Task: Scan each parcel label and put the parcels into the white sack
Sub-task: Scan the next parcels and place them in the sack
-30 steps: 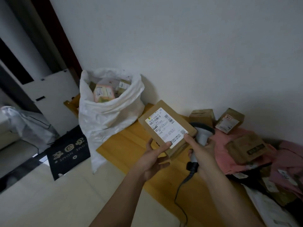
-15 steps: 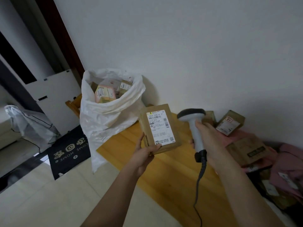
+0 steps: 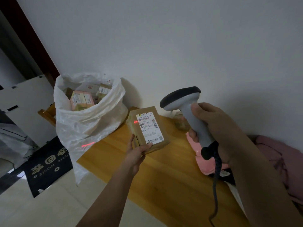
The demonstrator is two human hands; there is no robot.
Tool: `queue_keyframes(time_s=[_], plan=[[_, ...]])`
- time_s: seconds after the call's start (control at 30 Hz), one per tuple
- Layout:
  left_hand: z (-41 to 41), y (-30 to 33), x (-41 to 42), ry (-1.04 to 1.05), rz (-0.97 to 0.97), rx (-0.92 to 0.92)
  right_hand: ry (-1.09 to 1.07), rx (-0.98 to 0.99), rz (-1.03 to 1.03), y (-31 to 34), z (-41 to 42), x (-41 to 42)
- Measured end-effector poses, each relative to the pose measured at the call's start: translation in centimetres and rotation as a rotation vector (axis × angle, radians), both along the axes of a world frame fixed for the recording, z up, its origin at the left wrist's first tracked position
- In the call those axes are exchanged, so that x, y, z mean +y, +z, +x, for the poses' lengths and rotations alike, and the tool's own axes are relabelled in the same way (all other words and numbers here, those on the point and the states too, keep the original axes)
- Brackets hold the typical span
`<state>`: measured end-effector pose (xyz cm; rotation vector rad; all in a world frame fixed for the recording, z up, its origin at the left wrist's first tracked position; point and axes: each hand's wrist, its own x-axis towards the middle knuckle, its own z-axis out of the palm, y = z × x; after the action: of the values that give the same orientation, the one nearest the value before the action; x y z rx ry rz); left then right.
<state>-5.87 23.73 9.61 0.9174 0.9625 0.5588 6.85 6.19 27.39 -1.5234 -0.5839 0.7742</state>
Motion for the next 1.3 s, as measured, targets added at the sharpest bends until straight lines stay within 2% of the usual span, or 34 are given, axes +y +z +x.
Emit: queue_keyframes(time_s=[0.27, 0.63, 0.83, 1.0, 1.2, 1.3], plan=[[1.2, -0.5, 0.0, -0.008, -0.007, 0.021, -0.038, 0.052, 0.046, 0.8, 0.6, -0.8], [0.9, 0.0, -0.9, 0.003, 0.003, 0.058, 0.013, 0.051, 0.065, 0.4, 1.4, -0.6], [-0.6, 0.8, 0.4, 0.135, 0.047, 0.071, 0.093, 0.263, 0.125, -1.6, 0.7, 2.0], [-1.0, 2.5, 4.5, 0.277, 0.100, -0.001, 0.036, 0.368, 0.186, -3.0, -0.1, 5.5], [0.7, 5.7, 14.2, 0.537, 0.083, -0.090, -0.034, 0.315, 0.179, -3.3, -0.1, 13.5], [1.3, 6.5, 19.9, 0.585, 0.106, -0.114, -0.075, 0.306, 0.198, -3.5, -0.6, 19.0]])
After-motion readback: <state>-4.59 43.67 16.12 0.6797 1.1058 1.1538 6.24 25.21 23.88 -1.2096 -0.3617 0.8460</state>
